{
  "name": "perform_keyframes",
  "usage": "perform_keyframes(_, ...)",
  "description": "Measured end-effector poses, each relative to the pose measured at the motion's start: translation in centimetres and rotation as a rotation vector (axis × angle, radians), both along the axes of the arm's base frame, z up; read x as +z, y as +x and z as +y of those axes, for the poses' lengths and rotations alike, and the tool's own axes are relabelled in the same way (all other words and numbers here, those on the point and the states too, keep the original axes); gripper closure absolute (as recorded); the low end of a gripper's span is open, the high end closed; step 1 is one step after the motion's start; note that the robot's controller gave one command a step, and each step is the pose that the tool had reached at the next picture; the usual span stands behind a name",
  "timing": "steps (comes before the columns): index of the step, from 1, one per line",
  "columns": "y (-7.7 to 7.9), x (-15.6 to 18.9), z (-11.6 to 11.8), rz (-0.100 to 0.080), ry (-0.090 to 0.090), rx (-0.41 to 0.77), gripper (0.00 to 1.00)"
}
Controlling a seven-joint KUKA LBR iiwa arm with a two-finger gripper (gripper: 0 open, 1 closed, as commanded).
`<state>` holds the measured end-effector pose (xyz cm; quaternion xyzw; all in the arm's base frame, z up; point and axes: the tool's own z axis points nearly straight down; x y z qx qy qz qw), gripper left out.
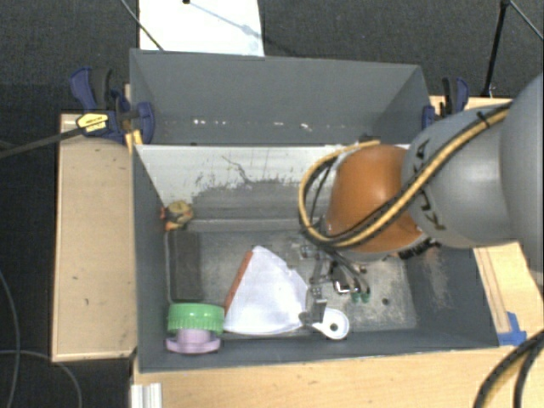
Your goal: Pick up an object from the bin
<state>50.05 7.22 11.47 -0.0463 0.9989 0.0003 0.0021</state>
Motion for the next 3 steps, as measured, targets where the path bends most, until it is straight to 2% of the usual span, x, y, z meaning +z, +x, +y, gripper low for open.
perform_keyframes(1,-1.3,-1.0,1.9,0.005,0.001,0.037,0.0)
perform_keyframes(2,-2.1,-1.3,-6.4,0.003,0.0,-0.133,0.0)
perform_keyframes(3,-2.0,-4.4,-3.9,-0.003,-0.002,-0.046,0.0)
